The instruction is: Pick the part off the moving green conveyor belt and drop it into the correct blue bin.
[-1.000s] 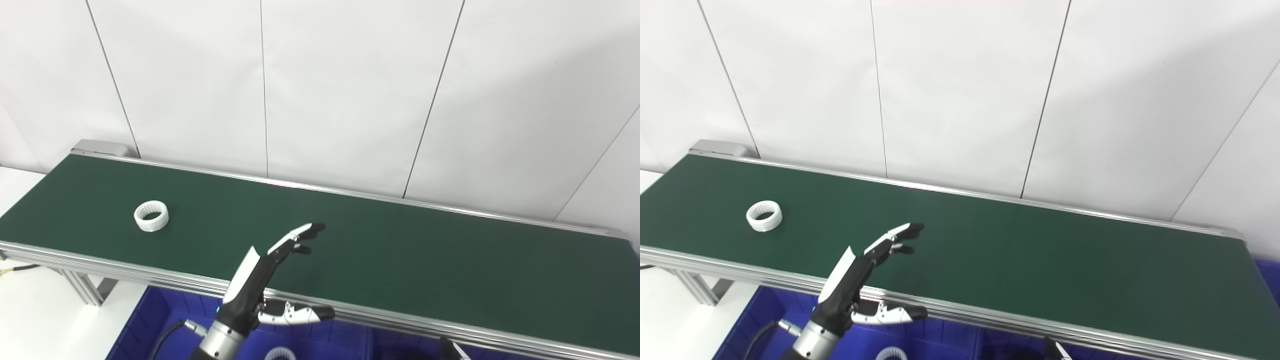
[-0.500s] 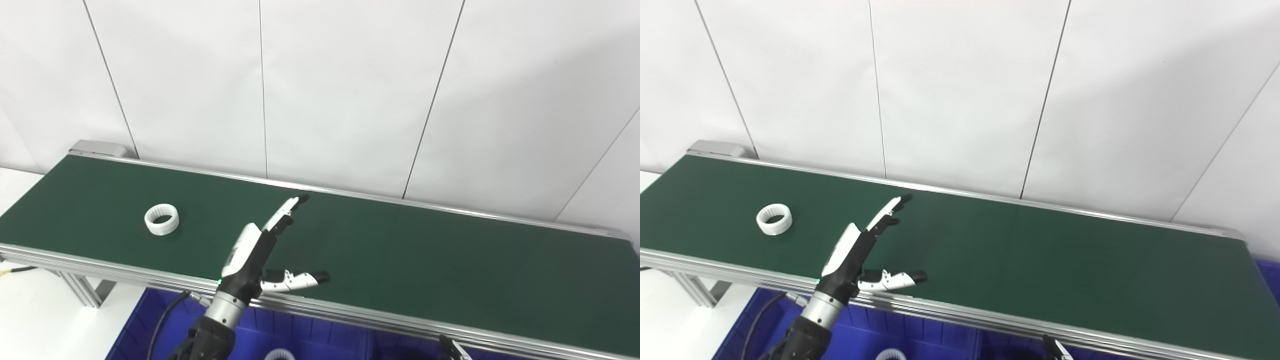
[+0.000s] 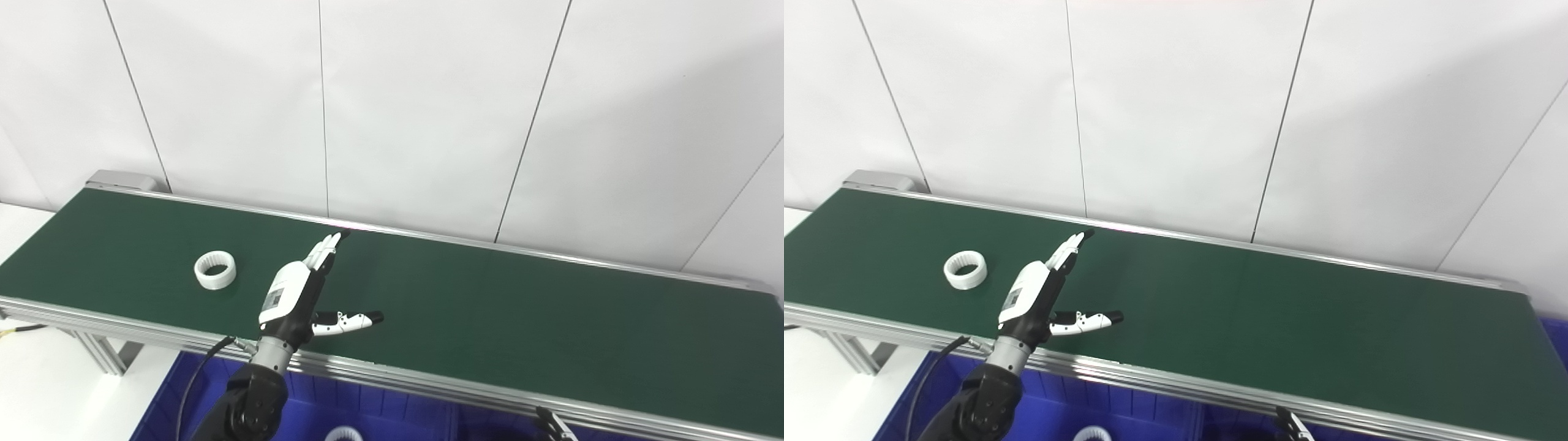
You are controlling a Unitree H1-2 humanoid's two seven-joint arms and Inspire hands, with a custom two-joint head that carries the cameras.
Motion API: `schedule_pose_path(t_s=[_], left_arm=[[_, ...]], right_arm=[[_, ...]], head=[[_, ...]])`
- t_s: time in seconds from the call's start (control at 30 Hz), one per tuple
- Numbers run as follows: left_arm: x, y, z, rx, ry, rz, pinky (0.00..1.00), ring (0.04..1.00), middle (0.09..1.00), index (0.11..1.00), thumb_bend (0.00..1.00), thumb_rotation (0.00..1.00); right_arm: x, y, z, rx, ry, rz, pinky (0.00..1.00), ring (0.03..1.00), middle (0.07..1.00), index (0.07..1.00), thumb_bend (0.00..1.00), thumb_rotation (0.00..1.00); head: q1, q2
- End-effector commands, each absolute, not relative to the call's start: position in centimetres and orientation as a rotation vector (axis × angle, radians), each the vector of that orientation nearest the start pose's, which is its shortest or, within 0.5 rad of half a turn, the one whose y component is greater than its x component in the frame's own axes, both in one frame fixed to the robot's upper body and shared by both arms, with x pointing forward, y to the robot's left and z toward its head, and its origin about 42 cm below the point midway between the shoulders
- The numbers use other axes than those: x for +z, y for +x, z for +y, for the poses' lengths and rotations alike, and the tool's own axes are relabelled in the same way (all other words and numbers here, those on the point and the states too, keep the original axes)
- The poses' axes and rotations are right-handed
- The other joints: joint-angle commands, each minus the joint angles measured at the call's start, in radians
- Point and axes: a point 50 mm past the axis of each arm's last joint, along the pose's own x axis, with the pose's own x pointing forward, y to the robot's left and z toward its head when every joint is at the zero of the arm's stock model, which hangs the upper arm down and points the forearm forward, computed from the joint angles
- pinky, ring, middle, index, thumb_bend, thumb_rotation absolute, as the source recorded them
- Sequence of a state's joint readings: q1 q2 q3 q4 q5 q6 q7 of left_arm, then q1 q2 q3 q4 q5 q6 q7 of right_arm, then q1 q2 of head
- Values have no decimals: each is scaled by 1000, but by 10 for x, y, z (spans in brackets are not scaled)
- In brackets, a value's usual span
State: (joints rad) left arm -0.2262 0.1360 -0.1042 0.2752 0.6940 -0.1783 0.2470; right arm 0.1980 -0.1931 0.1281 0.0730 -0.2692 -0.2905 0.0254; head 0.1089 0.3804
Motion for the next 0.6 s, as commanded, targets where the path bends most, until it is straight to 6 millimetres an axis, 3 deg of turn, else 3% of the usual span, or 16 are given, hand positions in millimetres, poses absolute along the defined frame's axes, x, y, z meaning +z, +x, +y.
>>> schedule_pose_path(t_s=[0.0,0.57], left_arm=[[132,373,220,96,879,-356,968,998,994,957,717,445],[146,407,247,225,1068,-285,986,995,992,949,725,324]], right_arm=[[56,211,-245,205,-414,-107,752,839,883,916,721,306],[54,210,-248,205,-420,-118,745,833,876,906,709,301]], head=[[0,1],[3,-3]])
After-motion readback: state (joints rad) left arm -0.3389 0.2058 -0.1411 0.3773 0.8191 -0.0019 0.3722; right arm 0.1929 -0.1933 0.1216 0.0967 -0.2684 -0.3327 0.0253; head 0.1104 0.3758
